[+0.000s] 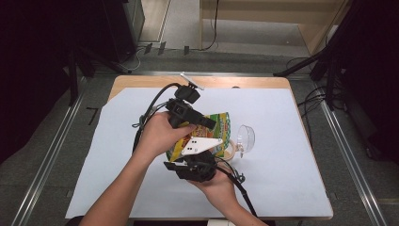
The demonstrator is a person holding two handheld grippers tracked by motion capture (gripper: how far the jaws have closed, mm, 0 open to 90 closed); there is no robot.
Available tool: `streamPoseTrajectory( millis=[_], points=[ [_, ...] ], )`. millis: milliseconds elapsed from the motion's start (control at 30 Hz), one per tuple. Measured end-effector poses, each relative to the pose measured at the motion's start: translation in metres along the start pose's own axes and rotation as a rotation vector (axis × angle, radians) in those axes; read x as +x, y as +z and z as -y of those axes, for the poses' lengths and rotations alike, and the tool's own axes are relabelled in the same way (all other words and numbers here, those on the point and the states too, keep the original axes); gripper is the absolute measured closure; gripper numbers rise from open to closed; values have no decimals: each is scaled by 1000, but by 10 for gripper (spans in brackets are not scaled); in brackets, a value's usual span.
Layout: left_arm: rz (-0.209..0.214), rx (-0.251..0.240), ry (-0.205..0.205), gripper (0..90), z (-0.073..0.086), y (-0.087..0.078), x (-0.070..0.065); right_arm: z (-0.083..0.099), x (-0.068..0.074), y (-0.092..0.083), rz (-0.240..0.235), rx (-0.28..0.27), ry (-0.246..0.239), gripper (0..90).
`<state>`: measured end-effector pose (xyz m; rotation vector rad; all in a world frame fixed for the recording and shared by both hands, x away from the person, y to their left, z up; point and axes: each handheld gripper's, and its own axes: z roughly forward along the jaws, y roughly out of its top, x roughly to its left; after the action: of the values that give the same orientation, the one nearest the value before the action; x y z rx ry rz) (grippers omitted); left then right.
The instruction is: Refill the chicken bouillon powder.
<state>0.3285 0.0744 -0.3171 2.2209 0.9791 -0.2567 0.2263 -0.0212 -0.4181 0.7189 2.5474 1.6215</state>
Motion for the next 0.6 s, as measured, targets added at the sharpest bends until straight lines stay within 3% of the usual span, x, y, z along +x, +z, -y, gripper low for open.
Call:
streamPoseTrajectory(
  millis=[600],
  points=[
    [-2,3,1,768,1,0,-2,1,1,0,-3,2,6,718]
  ],
)
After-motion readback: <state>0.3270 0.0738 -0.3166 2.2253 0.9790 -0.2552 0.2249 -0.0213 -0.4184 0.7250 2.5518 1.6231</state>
